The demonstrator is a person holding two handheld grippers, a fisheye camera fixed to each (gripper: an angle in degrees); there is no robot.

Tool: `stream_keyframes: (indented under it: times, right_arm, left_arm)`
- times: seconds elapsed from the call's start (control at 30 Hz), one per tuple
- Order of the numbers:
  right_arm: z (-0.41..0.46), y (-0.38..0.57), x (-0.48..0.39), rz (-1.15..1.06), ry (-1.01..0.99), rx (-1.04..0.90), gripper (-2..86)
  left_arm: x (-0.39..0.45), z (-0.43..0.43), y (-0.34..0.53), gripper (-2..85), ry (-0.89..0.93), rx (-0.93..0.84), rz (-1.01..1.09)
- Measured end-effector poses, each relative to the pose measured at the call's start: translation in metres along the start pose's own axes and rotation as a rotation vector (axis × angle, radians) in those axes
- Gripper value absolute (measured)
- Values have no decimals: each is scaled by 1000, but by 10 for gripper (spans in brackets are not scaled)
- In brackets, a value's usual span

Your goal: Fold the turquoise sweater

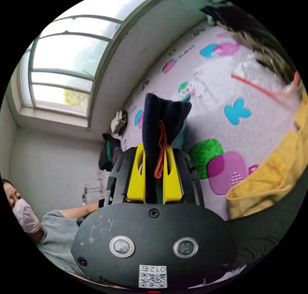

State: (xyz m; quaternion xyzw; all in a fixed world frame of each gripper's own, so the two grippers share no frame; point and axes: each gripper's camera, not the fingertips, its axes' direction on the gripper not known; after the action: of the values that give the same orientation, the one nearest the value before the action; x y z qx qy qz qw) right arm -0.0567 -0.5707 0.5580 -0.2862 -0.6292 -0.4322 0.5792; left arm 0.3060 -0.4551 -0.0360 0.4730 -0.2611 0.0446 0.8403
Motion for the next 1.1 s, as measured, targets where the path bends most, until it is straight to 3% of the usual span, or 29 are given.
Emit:
stream_keyframes:
  times: [0.17,0.23,0.4,0.47,0.63,0.8,0.97,1.1]
  right_arm:
    - [38,-26,-107,-184,486,-101,85]
    - [75,-27,-132,-230,577,-130,85]
    - [210,-1,-189,-362,672,-216,85]
    - [272,20,-205,-399,633,-291,58]
    - [313,48,-226,-422,440,-358,27]
    - [221,36,-196,-454,251,-186,37]
    - [111,14,-45,-122,220,-149,86]
    - [79,25,38,77,122,-136,110]
  left_arm:
    - [-89,0,48,25,292,17,-330]
    - [-147,-4,114,18,387,-1,-569]
    - [-245,-32,240,12,330,-87,-874]
    - [-274,-46,271,11,260,-105,-954]
    - [-329,-55,317,12,215,-83,-1079]
    - [-340,-13,306,22,354,-128,-1034]
    - [-346,49,293,46,501,-201,-1035]
    - [-362,88,284,76,536,-289,-1046]
